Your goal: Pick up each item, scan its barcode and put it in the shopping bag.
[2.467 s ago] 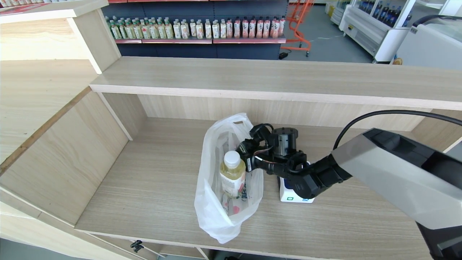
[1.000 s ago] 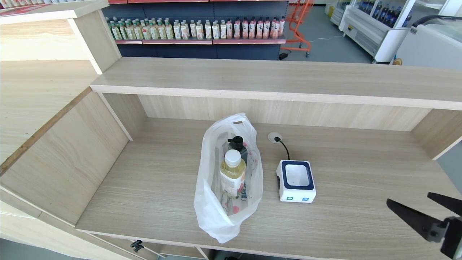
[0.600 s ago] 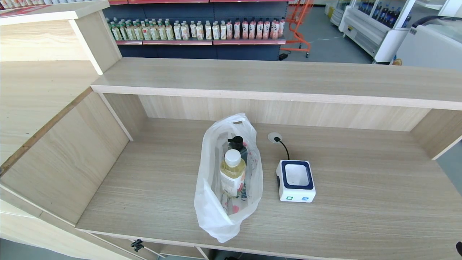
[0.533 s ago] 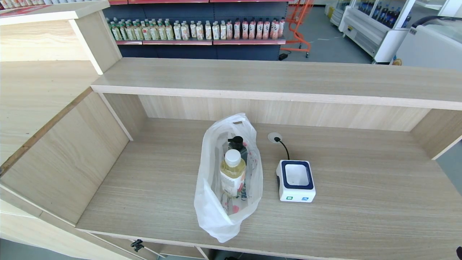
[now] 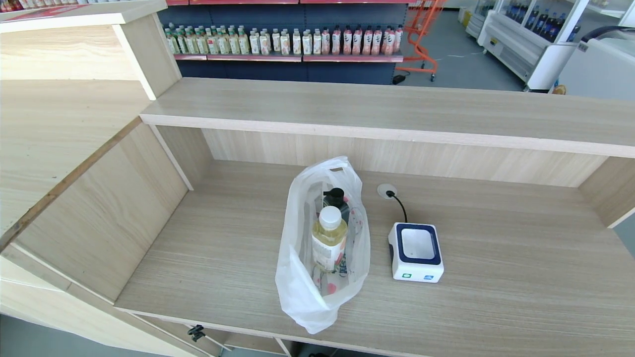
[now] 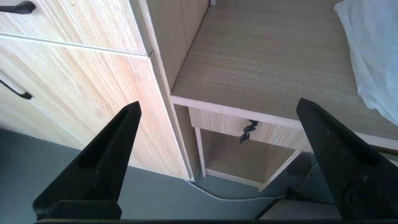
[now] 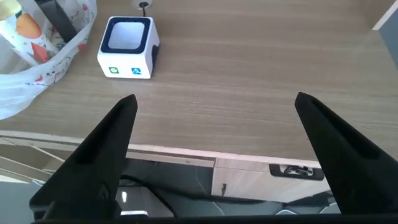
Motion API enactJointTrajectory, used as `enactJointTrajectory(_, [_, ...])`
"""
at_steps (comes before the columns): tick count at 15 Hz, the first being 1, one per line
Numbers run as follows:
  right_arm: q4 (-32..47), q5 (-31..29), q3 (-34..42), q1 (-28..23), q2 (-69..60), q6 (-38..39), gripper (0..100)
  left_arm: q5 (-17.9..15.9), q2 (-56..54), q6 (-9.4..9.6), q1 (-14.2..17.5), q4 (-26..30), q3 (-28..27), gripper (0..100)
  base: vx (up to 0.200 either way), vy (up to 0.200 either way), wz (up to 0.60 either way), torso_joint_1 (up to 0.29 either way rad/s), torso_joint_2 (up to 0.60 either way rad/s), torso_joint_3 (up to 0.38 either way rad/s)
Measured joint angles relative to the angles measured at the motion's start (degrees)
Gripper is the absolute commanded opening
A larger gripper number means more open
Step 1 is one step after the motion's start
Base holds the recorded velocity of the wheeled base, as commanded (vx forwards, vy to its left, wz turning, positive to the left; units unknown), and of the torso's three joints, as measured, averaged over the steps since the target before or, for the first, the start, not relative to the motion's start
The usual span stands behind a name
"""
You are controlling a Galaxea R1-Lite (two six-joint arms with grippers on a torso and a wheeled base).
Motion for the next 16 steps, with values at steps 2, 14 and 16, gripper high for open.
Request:
enactJointTrajectory(2, [0.02, 0.01, 0.06, 0.02, -0.83, 0.3, 0, 0.0, 0.0, 0.0, -0.02, 0.01, 0.0, 100, 0.0, 0.0, 0.0, 0.0, 0.0, 0.0])
enactJointTrajectory(14, [0.09, -0.1, 0.11, 0.02, -1.29, 1.73, 0, -0.02, 0.0, 0.0, 0.0, 0.0, 0.0, 100, 0.0, 0.0, 0.0, 0.0, 0.0, 0.0])
enactJointTrajectory(16, [0.09, -0.1, 0.09, 0.05, -1.29, 1.73, 0, 0.0, 0.0, 0.0, 0.0, 0.0, 0.0, 100, 0.0, 0.0, 0.0, 0.0, 0.0, 0.0])
